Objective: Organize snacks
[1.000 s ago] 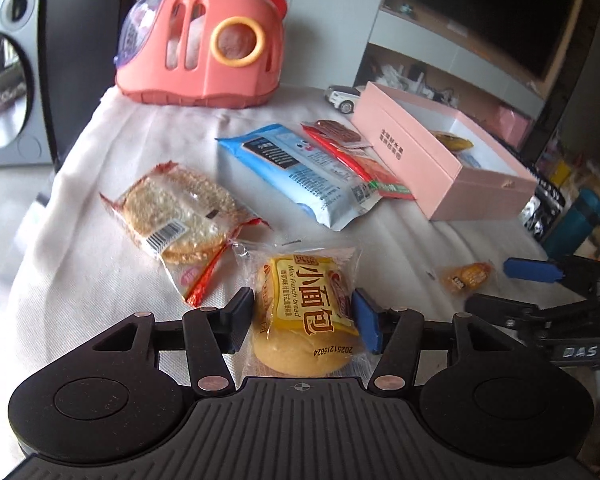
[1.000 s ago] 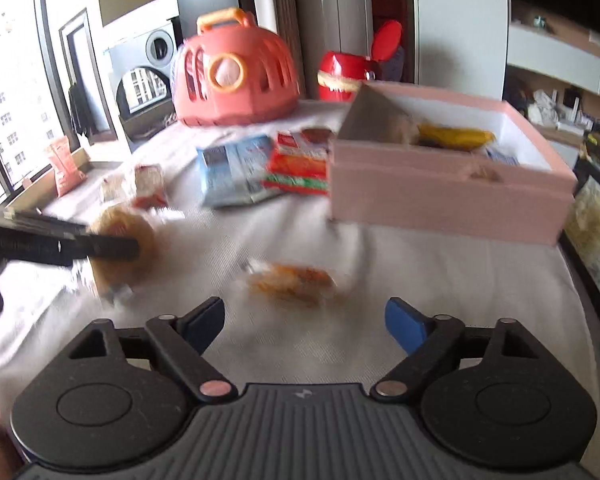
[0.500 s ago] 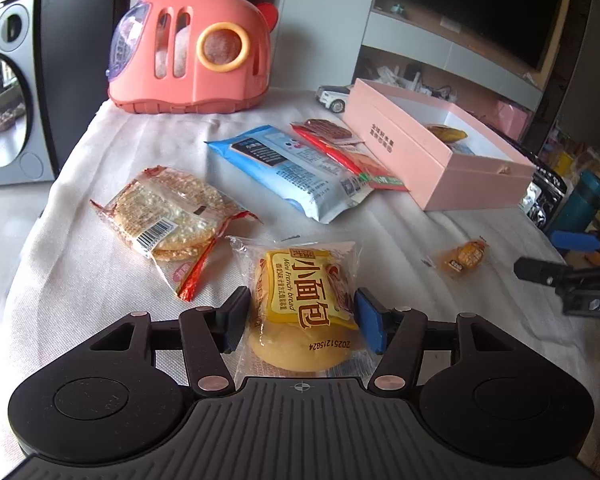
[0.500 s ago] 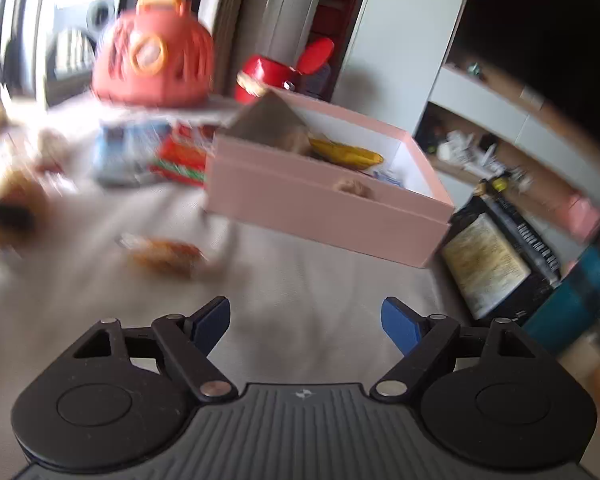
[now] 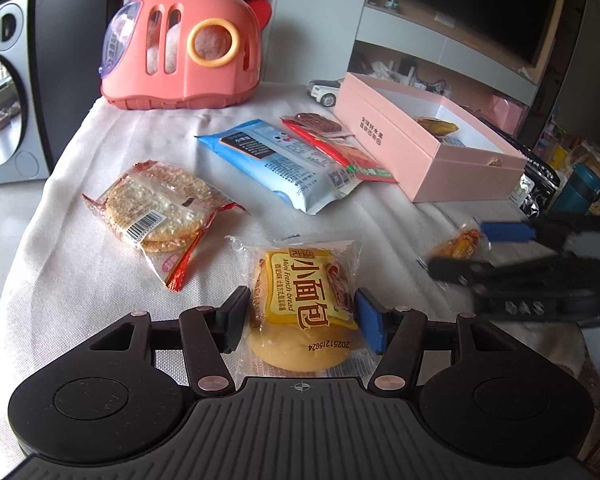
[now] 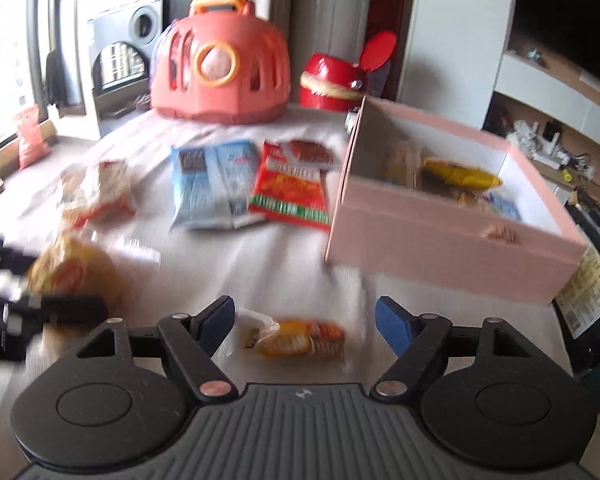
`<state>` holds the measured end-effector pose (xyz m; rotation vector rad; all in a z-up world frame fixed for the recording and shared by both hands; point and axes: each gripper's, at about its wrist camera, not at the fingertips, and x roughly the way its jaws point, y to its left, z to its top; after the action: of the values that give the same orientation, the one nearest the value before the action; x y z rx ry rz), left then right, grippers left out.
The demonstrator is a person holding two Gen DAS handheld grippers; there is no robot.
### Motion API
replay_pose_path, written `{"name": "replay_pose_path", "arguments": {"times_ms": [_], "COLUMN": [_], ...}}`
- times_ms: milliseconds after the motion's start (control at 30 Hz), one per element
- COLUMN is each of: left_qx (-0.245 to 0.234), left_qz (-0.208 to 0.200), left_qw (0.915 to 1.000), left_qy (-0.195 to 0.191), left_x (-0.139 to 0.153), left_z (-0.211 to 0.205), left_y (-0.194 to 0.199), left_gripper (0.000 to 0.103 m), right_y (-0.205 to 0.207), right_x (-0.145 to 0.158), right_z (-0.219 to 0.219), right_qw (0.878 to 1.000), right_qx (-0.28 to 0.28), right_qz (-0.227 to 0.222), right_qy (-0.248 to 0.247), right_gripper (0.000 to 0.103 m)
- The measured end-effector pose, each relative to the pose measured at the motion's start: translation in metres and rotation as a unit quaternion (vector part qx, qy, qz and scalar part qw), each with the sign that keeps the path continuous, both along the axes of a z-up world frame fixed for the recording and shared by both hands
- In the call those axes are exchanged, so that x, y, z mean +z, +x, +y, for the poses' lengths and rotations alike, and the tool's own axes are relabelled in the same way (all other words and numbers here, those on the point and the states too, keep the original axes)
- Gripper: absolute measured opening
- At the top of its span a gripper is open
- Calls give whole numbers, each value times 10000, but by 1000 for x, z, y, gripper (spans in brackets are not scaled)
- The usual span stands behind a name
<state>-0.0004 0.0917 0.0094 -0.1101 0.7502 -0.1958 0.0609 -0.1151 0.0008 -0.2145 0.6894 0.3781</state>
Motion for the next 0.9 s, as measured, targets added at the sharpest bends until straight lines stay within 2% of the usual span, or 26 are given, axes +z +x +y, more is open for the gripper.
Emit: {"name": "replay_pose_path", "arguments": {"times_ms": [100, 200, 267, 367, 467, 533, 600, 733, 900], "left_qx": [11, 32, 38, 39, 41, 40, 38, 22, 28], "left_qz": [0, -6, -13, -16, -24, -32, -50, -110, -114], "left_qw": [10000, 10000, 10000, 10000, 10000, 10000, 10000, 9999, 9999], "left_qy": [24, 36, 57, 64, 81, 71, 47, -31, -104], "left_x": [0, 0, 0, 0, 0, 0, 0, -2, -2], "left_z": [-1, -2, -3, -3, -3, -3, -2, 0, 2], "left_y": [0, 0, -1, -1, -1, -2, -2, -4, -4], "left_gripper": [63, 63, 63, 63, 63, 63, 63, 63, 63], "right_y": [-16, -27, -31, -27, -12, 5, 23, 40, 33], "right_x": [-2, -3, 1, 10, 15, 12, 7, 3, -3], "right_z": [-21, -38, -48, -60, -60, -52, -43, -24, -2], "right_qw": [9999, 9976, 9976, 9990, 9903, 9818, 9771, 9827, 9962], "right_qx": [2, -258, -335, -305, -246, -292, -349, -309, 91], "right_qz": [-85, -310, -315, 95, 618, 975, 1142, 941, 441], "right_qy": [-96, -556, -513, 328, 1221, 1602, 1763, 1563, 743], "right_gripper": [78, 78, 78, 78, 78, 78, 72, 70, 60]}}
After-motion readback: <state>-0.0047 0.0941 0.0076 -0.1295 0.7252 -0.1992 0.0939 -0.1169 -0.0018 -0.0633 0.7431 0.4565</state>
